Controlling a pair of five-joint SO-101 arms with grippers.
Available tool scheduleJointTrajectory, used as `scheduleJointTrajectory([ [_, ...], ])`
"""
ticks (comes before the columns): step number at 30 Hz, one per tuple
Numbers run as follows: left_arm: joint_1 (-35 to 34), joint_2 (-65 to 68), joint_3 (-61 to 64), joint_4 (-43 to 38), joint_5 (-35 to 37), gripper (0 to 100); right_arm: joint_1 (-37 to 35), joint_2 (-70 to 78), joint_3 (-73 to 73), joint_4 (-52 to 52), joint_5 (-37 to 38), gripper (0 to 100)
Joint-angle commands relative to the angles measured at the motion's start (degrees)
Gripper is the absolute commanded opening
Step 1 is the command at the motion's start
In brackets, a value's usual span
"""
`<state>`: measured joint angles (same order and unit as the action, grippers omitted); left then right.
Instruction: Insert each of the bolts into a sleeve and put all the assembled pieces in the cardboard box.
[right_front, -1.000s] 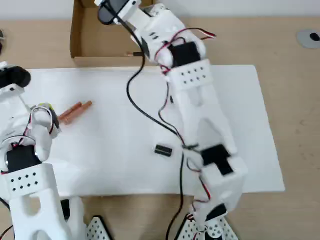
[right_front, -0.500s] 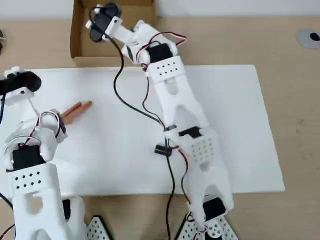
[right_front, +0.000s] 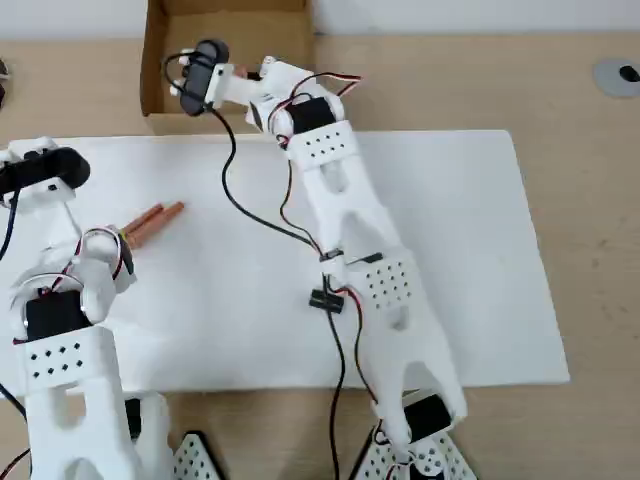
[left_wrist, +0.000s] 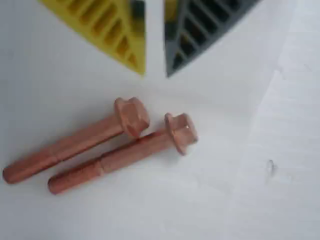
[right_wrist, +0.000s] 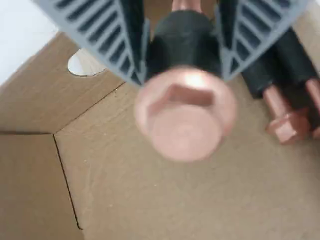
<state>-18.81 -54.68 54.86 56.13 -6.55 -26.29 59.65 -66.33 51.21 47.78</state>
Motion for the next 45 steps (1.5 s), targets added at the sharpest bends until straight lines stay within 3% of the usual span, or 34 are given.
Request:
scheduleJointTrajectory([
  [1, 0.62, -0.31, -0.44, 1.14, -2.55, 3, -0.92, -0.13, -4.44, -1.85, 3.96, 1.1],
  [12, 0.53, -0.31, -0.35, 2.46, -3.87, 3, -0.92, 0.66, -4.35, -1.67, 7.91, 1.9],
  [19, 0.53, -0.31, -0.35, 3.52, -3.87, 3, -1.01, 0.4, -4.62, 2.81, 8.35, 13.4],
  [34, 0.18, -0.31, -0.35, 3.43, -3.69, 3, -0.84, 0.4, -11.12, 8.26, 8.35, 13.7],
  [36, 0.18, -0.31, -0.44, 3.43, -3.6, 3, -0.75, 0.4, -14.02, 11.52, 7.56, 13.7],
  [40, 0.18, -0.22, -0.53, 3.43, -3.43, 4, -0.75, 0.4, -26.59, 21.71, -2.11, 13.7],
  [42, 0.26, -0.04, -0.53, 3.43, -2.73, 8, -0.66, -0.31, -29.85, 28.22, -6.15, 13.7],
  [45, -1.05, 0.04, -0.79, 3.52, 4.22, 18, -0.66, -6.29, -29.41, 39.56, -9.85, 13.7],
])
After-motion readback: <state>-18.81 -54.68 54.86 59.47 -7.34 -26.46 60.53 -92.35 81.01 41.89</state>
